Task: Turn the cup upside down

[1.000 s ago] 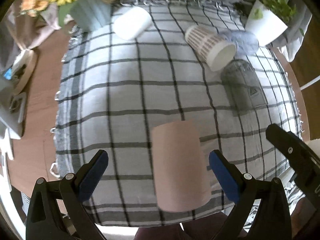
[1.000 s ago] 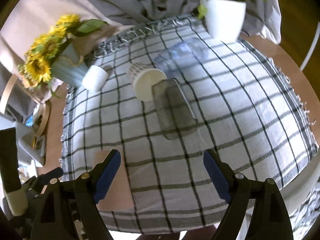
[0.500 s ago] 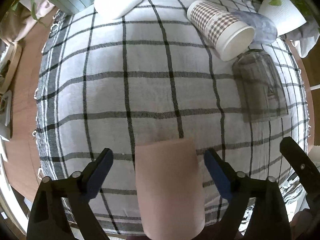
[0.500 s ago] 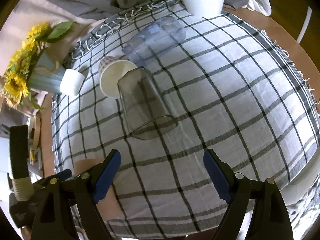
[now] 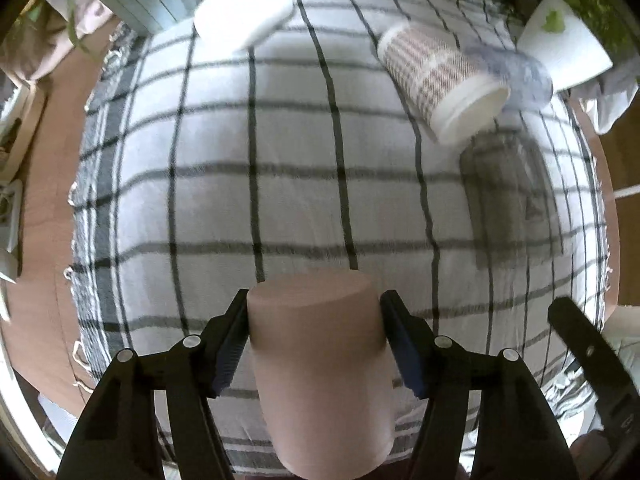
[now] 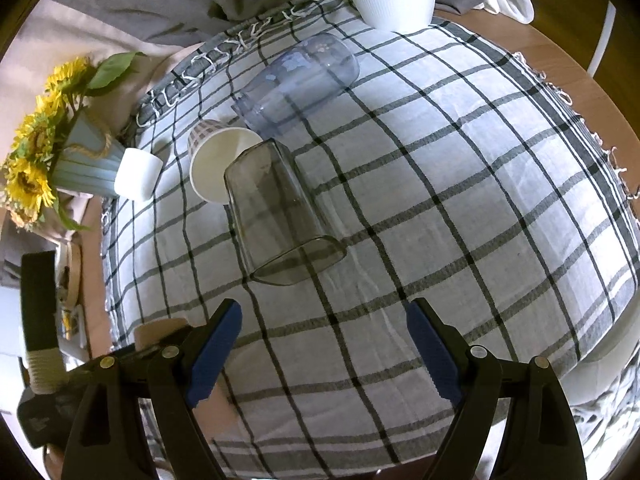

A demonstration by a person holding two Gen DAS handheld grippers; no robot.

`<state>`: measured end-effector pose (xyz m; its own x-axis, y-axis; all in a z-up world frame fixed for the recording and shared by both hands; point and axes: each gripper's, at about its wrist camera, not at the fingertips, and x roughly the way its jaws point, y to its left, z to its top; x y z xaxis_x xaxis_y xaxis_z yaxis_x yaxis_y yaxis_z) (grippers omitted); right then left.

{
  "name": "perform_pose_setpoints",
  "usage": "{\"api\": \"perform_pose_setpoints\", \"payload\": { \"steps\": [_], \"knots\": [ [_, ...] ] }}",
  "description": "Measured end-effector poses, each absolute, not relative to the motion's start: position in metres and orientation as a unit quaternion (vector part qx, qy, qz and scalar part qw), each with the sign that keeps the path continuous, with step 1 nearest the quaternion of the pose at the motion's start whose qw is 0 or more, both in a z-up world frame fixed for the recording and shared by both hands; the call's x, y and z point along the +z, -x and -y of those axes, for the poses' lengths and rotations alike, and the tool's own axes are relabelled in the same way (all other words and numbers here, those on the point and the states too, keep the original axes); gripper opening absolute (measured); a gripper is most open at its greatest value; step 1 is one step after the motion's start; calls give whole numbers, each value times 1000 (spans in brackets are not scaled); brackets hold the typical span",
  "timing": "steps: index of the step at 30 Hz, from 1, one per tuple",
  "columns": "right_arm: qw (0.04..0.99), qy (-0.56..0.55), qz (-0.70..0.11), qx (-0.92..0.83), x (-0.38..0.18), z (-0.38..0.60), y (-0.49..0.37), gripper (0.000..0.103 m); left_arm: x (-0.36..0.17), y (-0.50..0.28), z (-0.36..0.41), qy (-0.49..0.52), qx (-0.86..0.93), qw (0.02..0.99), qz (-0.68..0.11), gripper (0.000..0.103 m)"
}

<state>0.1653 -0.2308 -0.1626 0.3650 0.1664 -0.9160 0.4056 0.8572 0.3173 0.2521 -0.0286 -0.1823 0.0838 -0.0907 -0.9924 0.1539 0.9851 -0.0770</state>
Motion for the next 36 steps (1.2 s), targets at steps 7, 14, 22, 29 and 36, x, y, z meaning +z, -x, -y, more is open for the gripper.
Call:
{"api": "perform_pose_setpoints", "payload": {
  "steps": [7, 14, 22, 29, 36],
  "knots": [
    [801, -255, -535, -80, -146, 229, -170, 85, -164, -272, 25, -21, -79, 760, -644, 63],
    [813, -260, -513, -91, -131, 234, -173, 85, -154, -283, 29, -29, -76, 780, -620, 63],
    [817, -261, -506, -93, -128, 231, -172, 85, -152, -296, 37, -36, -79, 805, -587, 63],
    [822, -242, -508, -92, -127, 228, -166, 85, -150, -284, 33, -27, -81, 820, -565, 63],
    [820, -237, -513, -90, -129, 228, -161, 85, -141, -264, 27, -18, -83, 824, -560, 63]
  ]
}}
